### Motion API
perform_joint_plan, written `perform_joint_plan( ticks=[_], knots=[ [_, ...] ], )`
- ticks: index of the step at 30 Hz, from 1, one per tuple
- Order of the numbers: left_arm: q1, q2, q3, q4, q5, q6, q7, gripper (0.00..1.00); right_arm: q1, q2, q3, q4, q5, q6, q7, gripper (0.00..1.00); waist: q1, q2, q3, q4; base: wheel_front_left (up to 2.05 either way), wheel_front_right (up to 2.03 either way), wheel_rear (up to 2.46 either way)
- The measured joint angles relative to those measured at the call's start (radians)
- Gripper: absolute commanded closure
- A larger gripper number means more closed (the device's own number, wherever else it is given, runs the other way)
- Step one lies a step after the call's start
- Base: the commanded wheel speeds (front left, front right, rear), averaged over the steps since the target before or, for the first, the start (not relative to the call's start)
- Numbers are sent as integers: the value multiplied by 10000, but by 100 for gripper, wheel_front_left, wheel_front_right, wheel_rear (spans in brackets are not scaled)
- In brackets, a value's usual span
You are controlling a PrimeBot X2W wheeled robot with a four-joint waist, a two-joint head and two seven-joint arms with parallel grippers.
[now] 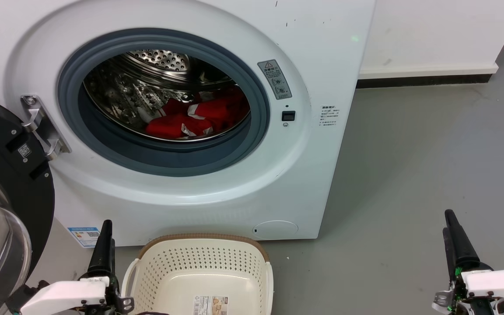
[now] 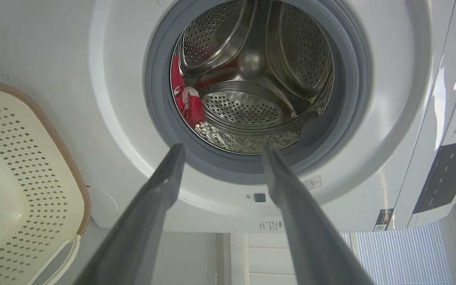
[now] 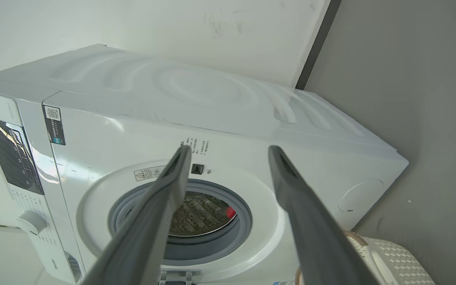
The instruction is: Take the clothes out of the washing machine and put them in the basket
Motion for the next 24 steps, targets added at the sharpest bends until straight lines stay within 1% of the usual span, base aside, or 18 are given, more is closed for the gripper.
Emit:
perform_joint_plan(
  ticks=[3, 7, 11, 15, 19, 24],
  knots=[
    [1, -6, 100, -171, 616, 0, -102, 0, 0, 0, -46, -117, -713, 0, -111, 0, 0, 0, 24, -3, 0, 0, 0],
    [-2, 2, 389, -604, 1580, 0, -272, 0, -3, 4, -201, -464, -2042, 0, -284, 0, 0, 0, 66, 0, 0, 0, 0],
    [-8, 0, 433, -1195, 2738, 242, -422, 0, -12, 4, -217, -905, -3306, 0, -426, 0, 0, 0, 127, 11, 0, 0, 0],
    [-7, 0, 169, -1766, 3893, 539, -545, 0, -15, 4, -113, -1329, -4548, 0, -560, 0, 0, 0, 176, 16, 0, 0, 0],
    [-5, 0, -109, -2224, 4757, 849, -704, 0, -15, 4, 35, -1710, -5682, 0, -704, 0, 0, 0, 211, 24, 0, 0, 0],
    [165, -6, -403, -2531, 5624, 947, -849, 0, -14, 4, 184, -2157, -6869, 0, -867, 0, 0, 0, 218, 29, 0, 0, 0]
  ],
)
